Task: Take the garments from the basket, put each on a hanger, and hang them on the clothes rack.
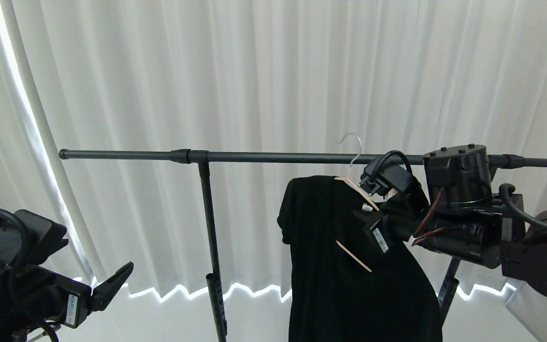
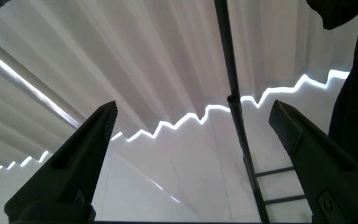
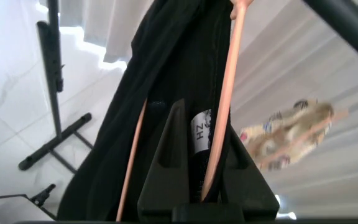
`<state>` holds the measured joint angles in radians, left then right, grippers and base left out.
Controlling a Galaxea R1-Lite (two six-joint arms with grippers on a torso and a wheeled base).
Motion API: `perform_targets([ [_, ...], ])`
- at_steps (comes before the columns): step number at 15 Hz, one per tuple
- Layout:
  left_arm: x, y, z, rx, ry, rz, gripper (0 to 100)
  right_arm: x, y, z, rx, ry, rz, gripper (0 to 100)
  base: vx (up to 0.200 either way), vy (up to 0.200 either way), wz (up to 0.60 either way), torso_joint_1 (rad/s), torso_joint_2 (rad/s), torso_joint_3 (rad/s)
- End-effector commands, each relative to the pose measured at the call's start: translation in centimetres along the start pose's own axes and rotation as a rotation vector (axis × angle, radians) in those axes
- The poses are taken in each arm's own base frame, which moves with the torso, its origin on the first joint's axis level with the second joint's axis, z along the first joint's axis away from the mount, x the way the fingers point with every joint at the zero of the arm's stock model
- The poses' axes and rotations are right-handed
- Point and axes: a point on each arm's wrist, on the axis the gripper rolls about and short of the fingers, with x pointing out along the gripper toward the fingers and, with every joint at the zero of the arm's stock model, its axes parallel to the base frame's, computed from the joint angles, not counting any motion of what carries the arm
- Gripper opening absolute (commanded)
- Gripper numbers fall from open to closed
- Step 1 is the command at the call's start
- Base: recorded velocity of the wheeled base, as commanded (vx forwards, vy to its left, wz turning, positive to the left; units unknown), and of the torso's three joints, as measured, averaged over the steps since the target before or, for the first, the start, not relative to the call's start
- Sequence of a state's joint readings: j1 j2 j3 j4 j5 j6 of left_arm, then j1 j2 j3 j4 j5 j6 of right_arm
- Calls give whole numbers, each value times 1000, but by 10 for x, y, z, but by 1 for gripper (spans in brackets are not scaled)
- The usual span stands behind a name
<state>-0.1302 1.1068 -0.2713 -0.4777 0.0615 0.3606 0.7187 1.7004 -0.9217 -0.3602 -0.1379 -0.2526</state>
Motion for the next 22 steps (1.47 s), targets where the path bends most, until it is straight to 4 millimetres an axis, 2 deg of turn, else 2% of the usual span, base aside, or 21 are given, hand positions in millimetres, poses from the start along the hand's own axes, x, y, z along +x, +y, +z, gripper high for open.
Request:
perform_targets([
  [1, 0, 0, 0, 0, 0, 1, 100, 1, 2, 2, -4, -5, 6, 0, 200, 0, 0, 2, -2, 7],
  [4, -1, 0, 1, -1, -7, 1, 100, 3, 7, 3, -10, -6, 19, 0, 200, 0, 0, 1, 4, 5],
  [9, -6, 0, 4, 2, -36, 1, 100, 4, 11, 3, -15, -2, 32, 0, 0, 0, 0, 0, 0, 0],
  [14, -13, 1, 11, 10, -90, 7, 100, 17, 12, -4, -14, 29, 34, 0, 0, 0, 0, 0, 0, 0],
  [18, -27, 2, 15, 44, -162, 19, 100, 21, 7, -2, -5, 24, 21, 0, 0, 0, 0, 0, 0, 0],
  [22, -30, 2, 15, 43, -176, 24, 100, 30, 9, -9, -6, 59, 25, 0, 0, 0, 0, 0, 0, 0],
])
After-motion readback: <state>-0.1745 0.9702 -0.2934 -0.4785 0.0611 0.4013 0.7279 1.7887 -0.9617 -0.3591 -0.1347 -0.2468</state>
